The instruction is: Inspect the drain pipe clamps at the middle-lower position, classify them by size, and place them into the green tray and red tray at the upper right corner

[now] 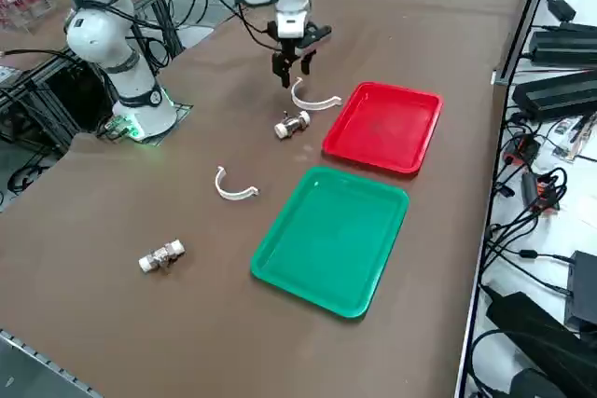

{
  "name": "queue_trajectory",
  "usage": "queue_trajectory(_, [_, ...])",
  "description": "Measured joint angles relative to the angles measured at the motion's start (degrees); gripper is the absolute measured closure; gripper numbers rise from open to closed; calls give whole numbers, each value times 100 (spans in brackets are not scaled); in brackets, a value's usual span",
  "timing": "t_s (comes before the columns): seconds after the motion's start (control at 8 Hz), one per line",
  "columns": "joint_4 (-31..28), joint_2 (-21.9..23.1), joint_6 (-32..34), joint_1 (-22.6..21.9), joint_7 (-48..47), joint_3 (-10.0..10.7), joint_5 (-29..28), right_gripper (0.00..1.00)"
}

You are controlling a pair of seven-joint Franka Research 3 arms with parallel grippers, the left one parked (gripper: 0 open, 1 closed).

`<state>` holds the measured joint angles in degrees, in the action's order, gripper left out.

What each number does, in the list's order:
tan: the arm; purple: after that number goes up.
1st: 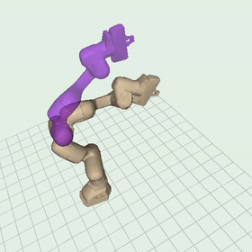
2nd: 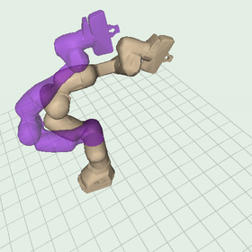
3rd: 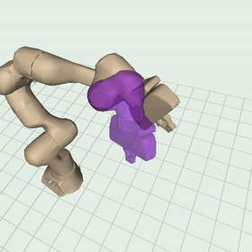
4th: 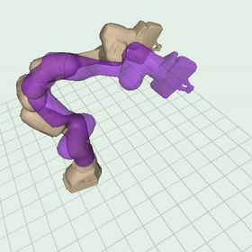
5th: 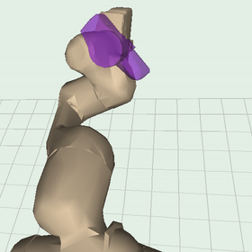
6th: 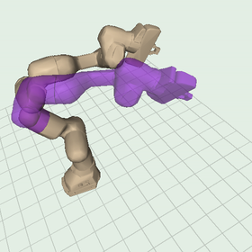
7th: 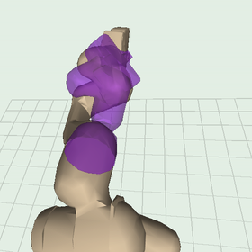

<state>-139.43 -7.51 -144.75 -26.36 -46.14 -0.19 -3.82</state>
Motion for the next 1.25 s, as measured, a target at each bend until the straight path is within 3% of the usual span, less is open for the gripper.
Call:
queue_trajectory(0.12, [-135, -286, -510, -54, -41, 0, 0, 7])
queue_trajectory(0.38, [-223, -683, -921, -69, -46, 10, 0, 17])
queue_trajectory(0.5, [-223, -751, -942, -71, -47, 16, 0, 32])
queue_trajectory(0.62, [-220, -758, -942, -71, -46, 20, 0, 36])
queue_trajectory(0.88, [-170, -748, -955, -71, -67, 29, 0, 78])
queue_trajectory(1.0, [-101, -723, -981, -71, -126, 43, -2, 93])
queue_trajectory(1.25, [172, -613, -915, -70, -274, 64, -3, 93])
